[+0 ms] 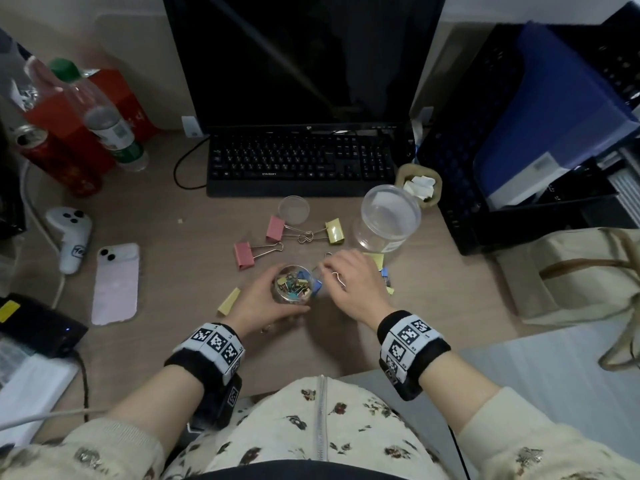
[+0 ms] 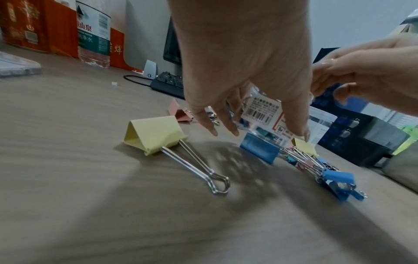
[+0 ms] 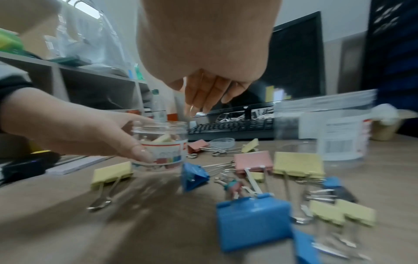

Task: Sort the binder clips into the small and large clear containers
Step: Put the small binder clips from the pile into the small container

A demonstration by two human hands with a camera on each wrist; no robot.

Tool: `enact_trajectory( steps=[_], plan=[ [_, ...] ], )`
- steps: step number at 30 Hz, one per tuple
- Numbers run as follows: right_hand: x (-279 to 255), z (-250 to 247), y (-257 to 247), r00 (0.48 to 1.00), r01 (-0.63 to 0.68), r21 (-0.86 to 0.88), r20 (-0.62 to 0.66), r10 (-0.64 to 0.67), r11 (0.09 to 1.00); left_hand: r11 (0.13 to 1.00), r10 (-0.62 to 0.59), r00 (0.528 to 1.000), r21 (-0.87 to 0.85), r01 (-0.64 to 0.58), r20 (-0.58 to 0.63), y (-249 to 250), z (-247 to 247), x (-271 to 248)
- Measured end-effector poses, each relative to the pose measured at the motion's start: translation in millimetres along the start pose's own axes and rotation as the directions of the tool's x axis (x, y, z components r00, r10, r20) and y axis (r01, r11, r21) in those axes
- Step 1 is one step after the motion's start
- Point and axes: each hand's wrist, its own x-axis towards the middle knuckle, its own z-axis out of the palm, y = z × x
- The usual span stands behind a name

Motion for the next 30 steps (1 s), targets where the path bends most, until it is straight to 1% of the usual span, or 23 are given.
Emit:
enact_trajectory(
  steps=[3, 5, 7, 10, 12, 14, 16, 18, 24, 28, 30],
  plan=[
    [-8.1, -17.2, 29.3, 0.988, -0.148, -0.014, -0.049, 0.147, 0.989, 0.999, -0.043, 0.999, 0.019, 0.043, 0.013, 4.1, 6.4, 2.5],
    [-17.1, -24.7, 51.0, 0.961, -0.276, -0.054, -0.023, 0.275, 0.960, 0.998, -0.066, 0.998, 0.016, 0.066, 0.020, 6.9, 11.2, 4.2],
    [-25.6, -26.6, 74.0, 0.922, -0.376, -0.141, 0.038, 0.385, 0.916, 0.997, -0.078, 0.996, 0.003, 0.077, 0.033, 8.2, 15.2, 6.4],
    [-34.7, -27.1, 94.8, 0.849, -0.434, -0.260, 0.204, 0.488, 0.863, 0.995, -0.099, 0.994, 0.016, 0.098, 0.056, 9.2, 18.1, 8.5],
    [-37.7, -26.0, 97.8, 0.796, -0.439, -0.277, 0.321, 0.513, 0.855, 0.994, -0.104, 0.993, 0.020, 0.103, 0.054, 10.2, 18.7, 9.2],
    [-39.6, -21.3, 97.1, 0.771, -0.434, -0.286, 0.372, 0.516, 0.854, 0.994, -0.105, 0.993, 0.020, 0.104, 0.050, 11.1, 18.8, 9.7],
    [-40.1, -14.9, 96.3, 0.770, -0.441, -0.277, 0.372, 0.518, 0.854, 0.995, -0.103, 0.993, 0.018, 0.102, 0.049, 12.5, 18.1, 10.1],
    [-39.4, -9.7, 96.1, 0.772, -0.465, -0.229, 0.368, 0.518, 0.856, 0.995, -0.098, 0.994, 0.027, 0.097, 0.042, 14.4, 17.6, 10.2],
    [-41.2, -6.9, 97.8, 0.810, -0.468, -0.114, 0.340, 0.477, 0.876, 0.996, -0.087, 0.996, 0.016, 0.086, 0.029, 22.7, 16.6, 9.9],
    [-46.3, -5.1, 100.6, 0.833, -0.450, -0.086, 0.318, 0.453, 0.889, 0.995, -0.095, 0.995, 0.001, 0.095, 0.031, 24.2, 16.3, 11.9],
    [-45.9, -6.2, 101.7, 0.833, -0.453, -0.081, 0.316, 0.454, 0.888, 0.995, -0.101, 0.994, 0.009, 0.100, 0.035, 24.3, 16.5, 13.2]
  ],
)
